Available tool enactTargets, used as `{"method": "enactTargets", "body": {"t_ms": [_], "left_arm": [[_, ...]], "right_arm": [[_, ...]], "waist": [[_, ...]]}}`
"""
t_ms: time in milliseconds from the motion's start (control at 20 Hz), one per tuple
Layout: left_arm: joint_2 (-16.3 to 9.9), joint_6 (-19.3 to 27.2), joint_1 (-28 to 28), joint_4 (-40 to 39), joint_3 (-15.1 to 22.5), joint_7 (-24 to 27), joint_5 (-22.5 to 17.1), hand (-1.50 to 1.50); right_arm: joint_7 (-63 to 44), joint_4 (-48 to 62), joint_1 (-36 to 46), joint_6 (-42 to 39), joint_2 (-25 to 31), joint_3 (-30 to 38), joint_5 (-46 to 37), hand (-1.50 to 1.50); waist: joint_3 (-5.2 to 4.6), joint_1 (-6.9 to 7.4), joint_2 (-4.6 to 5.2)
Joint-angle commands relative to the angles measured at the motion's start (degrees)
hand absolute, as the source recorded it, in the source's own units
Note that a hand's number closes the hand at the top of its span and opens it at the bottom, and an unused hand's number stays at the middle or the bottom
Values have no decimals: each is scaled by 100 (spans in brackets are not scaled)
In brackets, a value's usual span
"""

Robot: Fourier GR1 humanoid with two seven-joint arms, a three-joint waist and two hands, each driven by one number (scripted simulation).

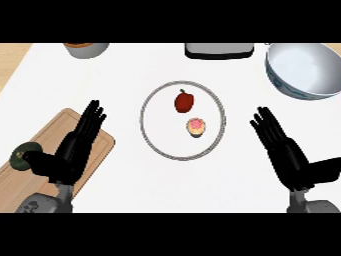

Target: Pick the cupcake from the placemat and place it in the bowl

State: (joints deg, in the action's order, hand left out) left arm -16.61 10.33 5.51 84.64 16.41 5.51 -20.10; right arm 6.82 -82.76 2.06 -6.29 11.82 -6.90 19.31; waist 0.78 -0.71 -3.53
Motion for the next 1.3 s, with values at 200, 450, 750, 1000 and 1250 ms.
{"method": "enactTargets", "body": {"t_ms": [200, 450, 750, 1000, 1250], "left_arm": [[-236, 490, 374, 231, -32, -235, 617, 0], [-223, 486, 232, 89, -48, -277, 562, 0], [4, 683, 496, 183, 155, -580, 737, 0], [-221, 542, 372, 242, -32, -665, 646, 0], [41, 772, 457, 127, 64, -671, 792, 0]], "right_arm": [[-1501, 292, 762, 2450, -639, -1047, -2255, 150], [-1215, 409, 817, 4566, -674, -480, -3649, -150], [-1256, 529, 1108, 7007, -1167, -1873, -4819, -150], [-3166, 1145, 1816, 7168, -1177, -1998, -6279, -150], [-4906, 1225, 2369, 6034, -1180, -1490, -7215, -150]], "waist": [[-106, 253, 341], [-106, 43, 306], [-87, 172, 327], [-116, 137, 293], [-119, 8, 276]]}}
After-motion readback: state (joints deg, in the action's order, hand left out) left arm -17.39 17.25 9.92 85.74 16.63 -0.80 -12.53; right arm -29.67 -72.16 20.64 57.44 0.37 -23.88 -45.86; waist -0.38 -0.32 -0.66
